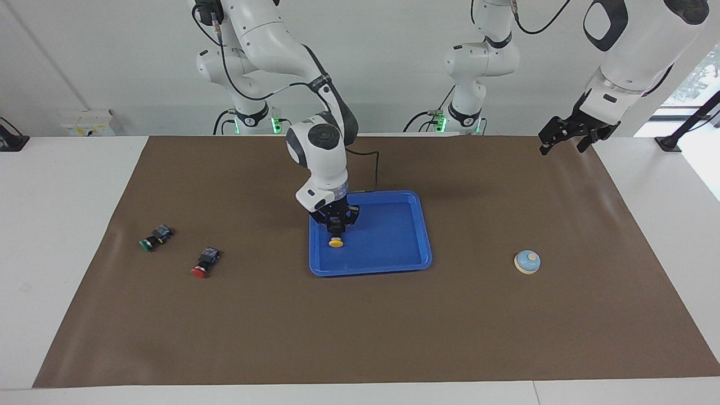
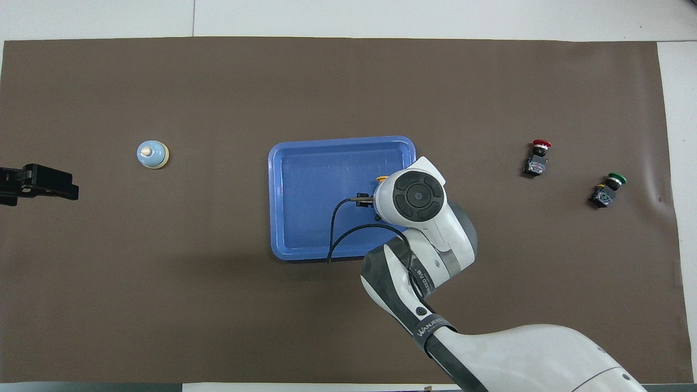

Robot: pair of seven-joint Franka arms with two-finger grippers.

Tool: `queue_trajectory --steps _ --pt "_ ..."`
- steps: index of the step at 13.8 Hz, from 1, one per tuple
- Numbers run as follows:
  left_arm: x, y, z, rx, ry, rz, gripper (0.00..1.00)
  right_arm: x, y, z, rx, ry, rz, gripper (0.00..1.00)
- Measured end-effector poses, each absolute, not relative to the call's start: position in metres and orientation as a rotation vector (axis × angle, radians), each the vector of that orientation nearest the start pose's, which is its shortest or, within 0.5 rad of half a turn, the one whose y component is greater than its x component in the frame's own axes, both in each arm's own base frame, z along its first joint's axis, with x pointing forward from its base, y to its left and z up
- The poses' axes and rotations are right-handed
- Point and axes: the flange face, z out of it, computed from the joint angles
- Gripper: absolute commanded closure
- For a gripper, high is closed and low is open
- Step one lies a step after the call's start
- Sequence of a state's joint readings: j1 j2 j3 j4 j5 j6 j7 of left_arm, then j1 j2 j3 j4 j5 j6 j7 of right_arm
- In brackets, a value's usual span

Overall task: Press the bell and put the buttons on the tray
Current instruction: 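Carry the yellow button into the blue tray and release it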

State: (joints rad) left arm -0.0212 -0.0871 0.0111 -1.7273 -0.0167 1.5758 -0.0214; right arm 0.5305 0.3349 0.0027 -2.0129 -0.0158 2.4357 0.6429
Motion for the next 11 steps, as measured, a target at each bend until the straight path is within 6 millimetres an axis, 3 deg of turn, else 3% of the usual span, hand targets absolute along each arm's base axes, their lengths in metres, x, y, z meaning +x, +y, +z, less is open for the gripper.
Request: queue_trajectory --steps 4,6,8,11 --pt "0.524 -0.007 0.598 -3.156 -0.019 0.102 0.0 0.525 0.31 0.295 -3.091 0.212 -0.119 0.0" --pt "0.524 -0.007 0.598 -3.156 -0.019 0.102 0.0 0.528 0.309 0.304 -3.089 0.273 -0.113 0.0" --pt "0.524 -0.007 0.598 -3.156 -0.019 0.102 0.0 0.538 0.295 0.337 -3.101 0.33 -0.088 0.0" --pt "0.524 -0.007 0.598 -3.156 -0.019 0.102 0.0 0.56 0.237 0.405 -3.091 0.46 -0.087 0.0"
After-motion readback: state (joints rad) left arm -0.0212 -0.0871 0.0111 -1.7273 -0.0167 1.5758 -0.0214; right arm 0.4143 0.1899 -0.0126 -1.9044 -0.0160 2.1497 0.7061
